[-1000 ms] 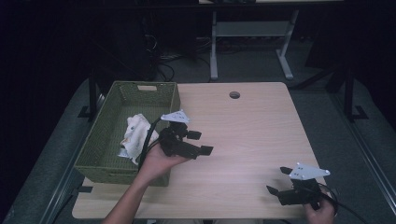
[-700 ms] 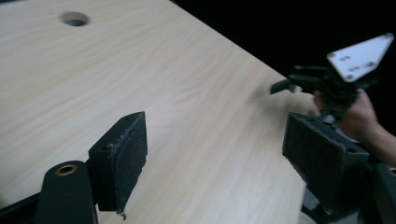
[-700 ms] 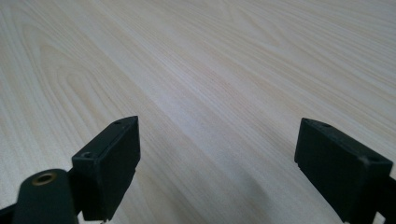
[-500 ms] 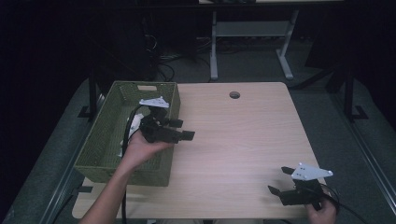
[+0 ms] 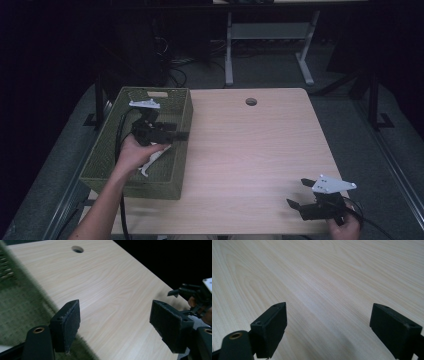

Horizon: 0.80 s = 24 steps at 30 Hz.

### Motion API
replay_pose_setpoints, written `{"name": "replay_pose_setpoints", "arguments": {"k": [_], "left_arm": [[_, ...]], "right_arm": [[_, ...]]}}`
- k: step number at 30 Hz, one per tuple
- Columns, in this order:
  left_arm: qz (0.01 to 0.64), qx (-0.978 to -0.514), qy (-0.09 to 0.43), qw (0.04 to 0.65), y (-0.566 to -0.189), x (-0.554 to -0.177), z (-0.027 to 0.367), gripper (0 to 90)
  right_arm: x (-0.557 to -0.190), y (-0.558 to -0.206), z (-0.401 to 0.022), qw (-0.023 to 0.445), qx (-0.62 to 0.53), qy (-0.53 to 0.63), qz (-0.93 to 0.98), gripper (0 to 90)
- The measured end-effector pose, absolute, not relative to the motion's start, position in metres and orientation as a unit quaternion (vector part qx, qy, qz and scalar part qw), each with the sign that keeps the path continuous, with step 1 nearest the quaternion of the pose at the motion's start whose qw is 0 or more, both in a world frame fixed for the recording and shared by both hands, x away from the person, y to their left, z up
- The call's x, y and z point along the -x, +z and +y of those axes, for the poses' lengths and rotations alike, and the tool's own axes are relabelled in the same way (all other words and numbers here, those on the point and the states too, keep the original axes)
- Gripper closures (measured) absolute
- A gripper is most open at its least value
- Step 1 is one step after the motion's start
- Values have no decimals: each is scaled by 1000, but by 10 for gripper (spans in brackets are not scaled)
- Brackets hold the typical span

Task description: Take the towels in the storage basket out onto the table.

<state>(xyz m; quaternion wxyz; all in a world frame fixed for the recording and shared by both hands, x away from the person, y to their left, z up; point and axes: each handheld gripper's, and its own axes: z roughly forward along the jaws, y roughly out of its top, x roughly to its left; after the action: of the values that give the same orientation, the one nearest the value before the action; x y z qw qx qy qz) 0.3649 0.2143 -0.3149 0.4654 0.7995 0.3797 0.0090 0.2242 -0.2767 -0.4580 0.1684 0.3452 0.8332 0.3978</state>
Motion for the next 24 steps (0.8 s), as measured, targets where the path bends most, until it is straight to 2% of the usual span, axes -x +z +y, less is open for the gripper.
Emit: {"name": "replay_pose_setpoints", "arguments": {"k": [14, 24], "left_arm": [[432, -781, 8, 452, -332, -377, 253, 264], [475, -767, 30, 430, -340, -390, 272, 265]], "right_arm": [[-225, -459, -276, 165, -344, 398, 834, 140], [-224, -458, -277, 166, -342, 400, 834, 140]]}}
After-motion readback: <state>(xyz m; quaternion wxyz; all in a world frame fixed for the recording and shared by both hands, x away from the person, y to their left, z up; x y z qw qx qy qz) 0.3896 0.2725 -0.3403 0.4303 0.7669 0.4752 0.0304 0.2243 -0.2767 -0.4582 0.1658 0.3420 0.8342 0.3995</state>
